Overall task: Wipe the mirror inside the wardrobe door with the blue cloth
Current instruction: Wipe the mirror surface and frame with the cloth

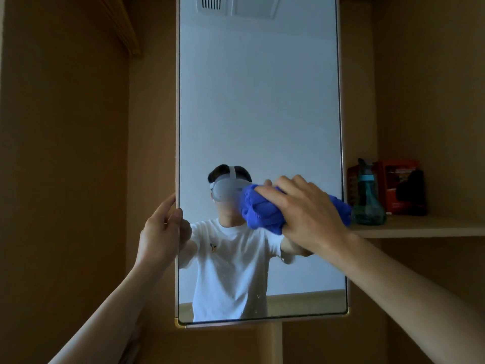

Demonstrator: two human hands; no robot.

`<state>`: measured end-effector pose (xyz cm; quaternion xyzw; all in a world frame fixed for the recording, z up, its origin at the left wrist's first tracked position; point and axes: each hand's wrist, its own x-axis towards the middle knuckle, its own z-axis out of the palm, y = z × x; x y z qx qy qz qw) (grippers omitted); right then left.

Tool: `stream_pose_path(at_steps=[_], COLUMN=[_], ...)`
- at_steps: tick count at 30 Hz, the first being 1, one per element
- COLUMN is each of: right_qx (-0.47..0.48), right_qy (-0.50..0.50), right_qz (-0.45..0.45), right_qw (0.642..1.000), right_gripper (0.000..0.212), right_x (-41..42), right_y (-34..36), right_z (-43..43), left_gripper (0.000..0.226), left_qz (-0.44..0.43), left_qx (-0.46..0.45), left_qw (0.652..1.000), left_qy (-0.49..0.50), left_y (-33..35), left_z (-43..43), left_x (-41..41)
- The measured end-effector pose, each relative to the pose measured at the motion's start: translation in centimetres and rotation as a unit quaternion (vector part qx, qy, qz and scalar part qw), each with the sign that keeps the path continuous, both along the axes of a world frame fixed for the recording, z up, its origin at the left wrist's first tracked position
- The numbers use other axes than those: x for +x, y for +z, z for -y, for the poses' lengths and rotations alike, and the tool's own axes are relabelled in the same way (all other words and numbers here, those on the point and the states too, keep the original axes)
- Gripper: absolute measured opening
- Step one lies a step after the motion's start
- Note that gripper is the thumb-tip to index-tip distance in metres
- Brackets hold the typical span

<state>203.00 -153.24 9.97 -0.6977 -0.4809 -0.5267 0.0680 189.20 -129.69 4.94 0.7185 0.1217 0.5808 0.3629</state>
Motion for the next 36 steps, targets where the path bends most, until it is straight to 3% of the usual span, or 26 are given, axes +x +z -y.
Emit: stream_pose_path(at_steps=[4, 10, 22, 31, 36], right_qx=[-0.023, -0.010, 0.171, 0.159, 0.147], right_qy=[0.020, 0.004, -0.005, -0.035, -0.053], right_qz=[-0.011, -0.012, -0.052, -0.056, -0.114], right_qw=[0.999, 1.000, 0.984, 0.985, 0.981], right_gripper=[0.061, 0.059, 0.050, 0.060, 0.066], right_x=[0.3, 0.5, 4.8, 5.7, 5.0], right_y=[-4.0, -2.1, 7.3, 0.4, -2.7], right_z=[0.8, 1.3, 6.6, 6.9, 7.1], left_gripper=[0.034, 0.034, 0.034, 0.029, 0.025], left_qz=[0.009, -0.028, -0.023, -0.010, -0.008], left_qx=[-0.002, 0.015, -0.009, -0.017, 0.006], left_qw=[1.000, 0.999, 1.000, 1.000, 0.999], left_qy=[-0.005, 0.020, 0.012, 0.012, 0.035], left_y=[-0.2, 0.0, 0.7, 0.2, 0.0], left_z=[-0.1, 0.1, 0.5, -0.1, 0.1], left_x=[0.1, -0.3, -0.6, 0.0, 0.2])
